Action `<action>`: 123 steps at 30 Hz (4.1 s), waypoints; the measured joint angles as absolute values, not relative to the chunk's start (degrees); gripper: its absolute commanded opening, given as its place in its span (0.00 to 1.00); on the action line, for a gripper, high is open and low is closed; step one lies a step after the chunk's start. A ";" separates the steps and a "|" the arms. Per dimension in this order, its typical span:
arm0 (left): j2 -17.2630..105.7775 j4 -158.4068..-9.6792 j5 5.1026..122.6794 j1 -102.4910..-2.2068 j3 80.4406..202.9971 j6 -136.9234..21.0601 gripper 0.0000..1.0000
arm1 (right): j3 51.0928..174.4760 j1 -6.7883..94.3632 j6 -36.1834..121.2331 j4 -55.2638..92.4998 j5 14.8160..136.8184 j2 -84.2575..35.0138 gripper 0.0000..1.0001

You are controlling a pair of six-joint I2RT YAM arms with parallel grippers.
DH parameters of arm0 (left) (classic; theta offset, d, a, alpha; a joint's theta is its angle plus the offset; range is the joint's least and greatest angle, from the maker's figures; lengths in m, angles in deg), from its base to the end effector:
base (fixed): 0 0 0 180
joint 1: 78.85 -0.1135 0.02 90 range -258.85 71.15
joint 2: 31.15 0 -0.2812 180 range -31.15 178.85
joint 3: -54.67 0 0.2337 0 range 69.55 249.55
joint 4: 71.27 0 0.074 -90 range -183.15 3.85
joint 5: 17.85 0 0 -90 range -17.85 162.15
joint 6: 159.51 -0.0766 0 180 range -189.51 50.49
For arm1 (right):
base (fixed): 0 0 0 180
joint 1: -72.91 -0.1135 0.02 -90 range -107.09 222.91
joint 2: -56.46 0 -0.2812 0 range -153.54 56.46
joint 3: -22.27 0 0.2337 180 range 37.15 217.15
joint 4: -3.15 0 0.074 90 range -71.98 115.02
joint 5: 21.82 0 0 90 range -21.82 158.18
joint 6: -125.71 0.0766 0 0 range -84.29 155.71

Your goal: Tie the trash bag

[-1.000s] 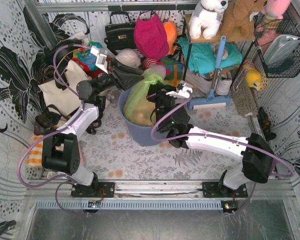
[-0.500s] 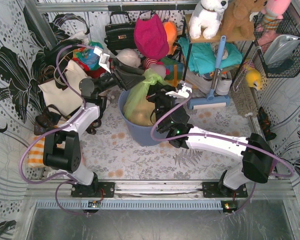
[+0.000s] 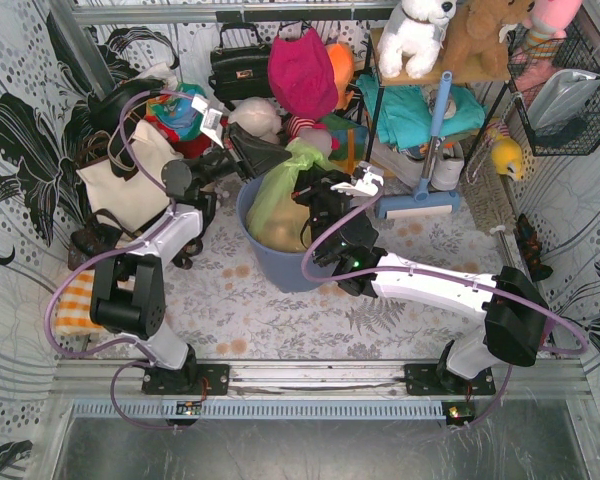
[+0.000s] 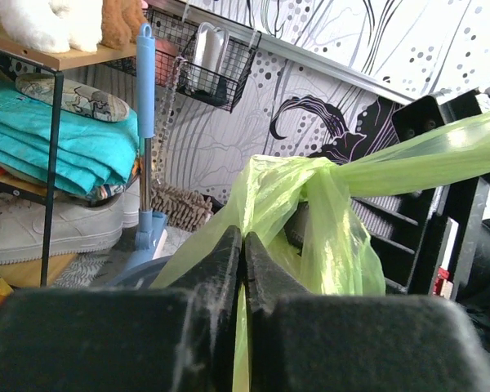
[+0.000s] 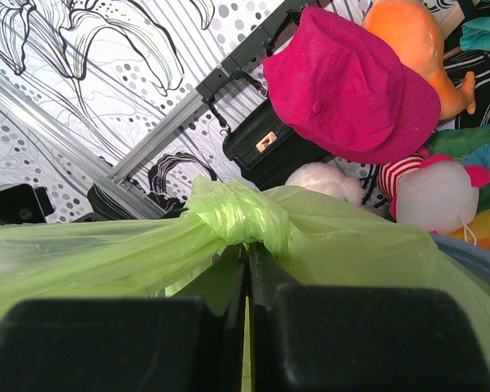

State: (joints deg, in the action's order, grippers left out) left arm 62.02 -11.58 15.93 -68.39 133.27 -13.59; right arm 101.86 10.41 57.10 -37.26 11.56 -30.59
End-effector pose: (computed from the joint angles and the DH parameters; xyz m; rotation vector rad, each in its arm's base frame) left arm 0.3267 -0.1251 0.4181 0.6338 1.1174 -1.3928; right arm 0.2113 0.2674 0.4272 0.5347 1.1905 0.7686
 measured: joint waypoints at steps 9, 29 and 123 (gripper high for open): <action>56.33 -14.64 15.49 -68.39 129.27 -15.34 0.10 | 101.84 10.41 56.03 -39.58 12.98 -30.83 0.00; 42.04 -37.42 15.49 -65.20 123.33 -30.68 0.10 | 100.22 10.41 45.82 -54.14 26.68 -34.37 0.00; 24.88 -85.92 51.68 -52.02 131.66 -51.42 0.67 | 93.57 10.63 32.77 -65.04 43.77 -37.36 0.00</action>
